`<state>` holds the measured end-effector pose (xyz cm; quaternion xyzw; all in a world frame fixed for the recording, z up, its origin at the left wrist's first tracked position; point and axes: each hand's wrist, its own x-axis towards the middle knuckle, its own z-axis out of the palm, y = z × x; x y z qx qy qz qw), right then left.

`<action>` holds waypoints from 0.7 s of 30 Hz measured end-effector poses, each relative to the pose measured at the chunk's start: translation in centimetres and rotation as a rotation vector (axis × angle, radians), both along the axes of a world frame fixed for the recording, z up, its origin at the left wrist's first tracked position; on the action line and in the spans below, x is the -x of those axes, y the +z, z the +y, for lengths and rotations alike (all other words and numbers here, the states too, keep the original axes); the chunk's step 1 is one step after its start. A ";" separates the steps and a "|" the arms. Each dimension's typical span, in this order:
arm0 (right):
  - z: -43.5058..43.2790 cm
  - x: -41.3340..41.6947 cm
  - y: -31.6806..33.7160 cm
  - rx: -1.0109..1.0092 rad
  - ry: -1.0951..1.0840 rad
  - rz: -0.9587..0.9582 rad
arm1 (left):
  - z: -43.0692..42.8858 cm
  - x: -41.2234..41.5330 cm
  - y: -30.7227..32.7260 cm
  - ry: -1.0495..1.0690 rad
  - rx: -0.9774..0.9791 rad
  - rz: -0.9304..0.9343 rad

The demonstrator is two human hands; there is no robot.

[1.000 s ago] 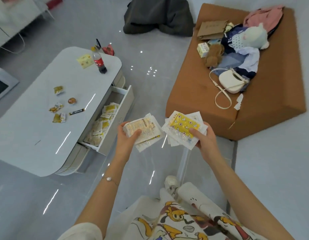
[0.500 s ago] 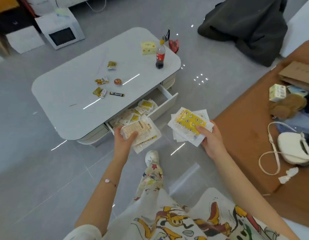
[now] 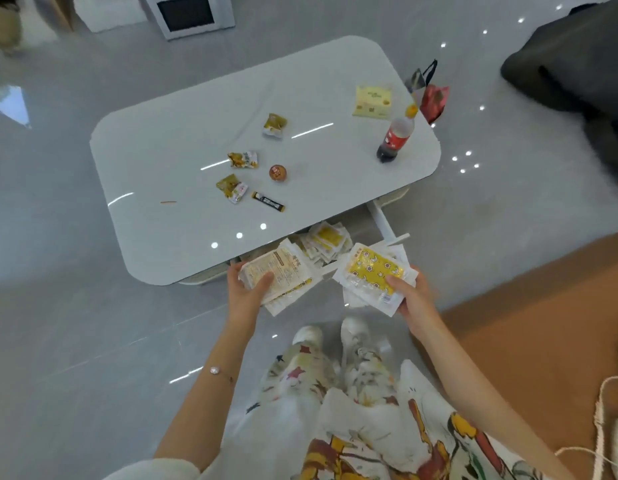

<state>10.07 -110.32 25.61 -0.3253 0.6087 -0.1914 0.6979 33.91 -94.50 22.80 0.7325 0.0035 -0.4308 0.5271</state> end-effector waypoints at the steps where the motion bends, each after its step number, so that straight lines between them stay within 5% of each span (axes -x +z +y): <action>1: -1.2 -0.7 -2.0 -0.017 0.019 0.012 | -0.5 -0.4 -1.9 0.017 -0.037 0.013; 13: -12.2 -9.1 -36.8 -0.152 0.202 0.117 | -6.1 -2.8 -35.1 0.368 -0.227 0.174; 21: -17.3 -12.3 -47.4 -0.082 0.095 0.135 | -9.7 -4.5 -44.4 0.312 -0.301 0.090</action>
